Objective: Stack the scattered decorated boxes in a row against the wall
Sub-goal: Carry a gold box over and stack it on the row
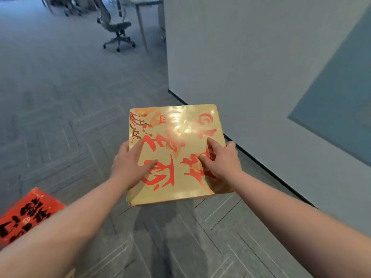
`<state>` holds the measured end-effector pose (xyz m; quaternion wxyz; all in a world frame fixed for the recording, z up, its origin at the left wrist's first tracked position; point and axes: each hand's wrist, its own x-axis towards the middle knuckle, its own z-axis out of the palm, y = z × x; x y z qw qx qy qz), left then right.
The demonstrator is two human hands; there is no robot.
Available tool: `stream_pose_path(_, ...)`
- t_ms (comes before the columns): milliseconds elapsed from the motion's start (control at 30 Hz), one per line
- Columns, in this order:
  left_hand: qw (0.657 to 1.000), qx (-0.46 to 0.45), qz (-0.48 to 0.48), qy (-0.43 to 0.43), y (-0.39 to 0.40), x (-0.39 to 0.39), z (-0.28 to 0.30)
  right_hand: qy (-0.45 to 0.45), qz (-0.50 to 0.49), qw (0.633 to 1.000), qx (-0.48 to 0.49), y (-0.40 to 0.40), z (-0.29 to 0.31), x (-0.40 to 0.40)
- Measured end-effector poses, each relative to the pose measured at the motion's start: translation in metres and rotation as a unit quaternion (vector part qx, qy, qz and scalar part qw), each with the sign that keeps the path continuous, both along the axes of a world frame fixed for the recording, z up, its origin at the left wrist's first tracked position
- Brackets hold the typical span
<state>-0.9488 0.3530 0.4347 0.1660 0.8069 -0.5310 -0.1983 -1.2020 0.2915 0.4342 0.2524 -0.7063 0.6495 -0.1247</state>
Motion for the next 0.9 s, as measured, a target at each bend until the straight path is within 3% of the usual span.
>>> stream_pose_path(367, 0.978, -0.085, -0.191, -0.012, -0.059, -0.241, 0.123, 0.013, -0.167, 0.982, -0.081, 0.035, 0.126, -0.255)
stream_pose_path(633, 0.941, -0.081, -0.328, 0.014, -0.080, -0.373, 0.136, 0.029, -0.305, 0.949, -0.079, 0.086, 0.141, -0.363)
stream_pose_path(900, 0.867, -0.044, -0.495, 0.016, -0.108, -0.509, 0.136, 0.052, -0.477, 0.877, -0.037, 0.136, 0.144, -0.438)
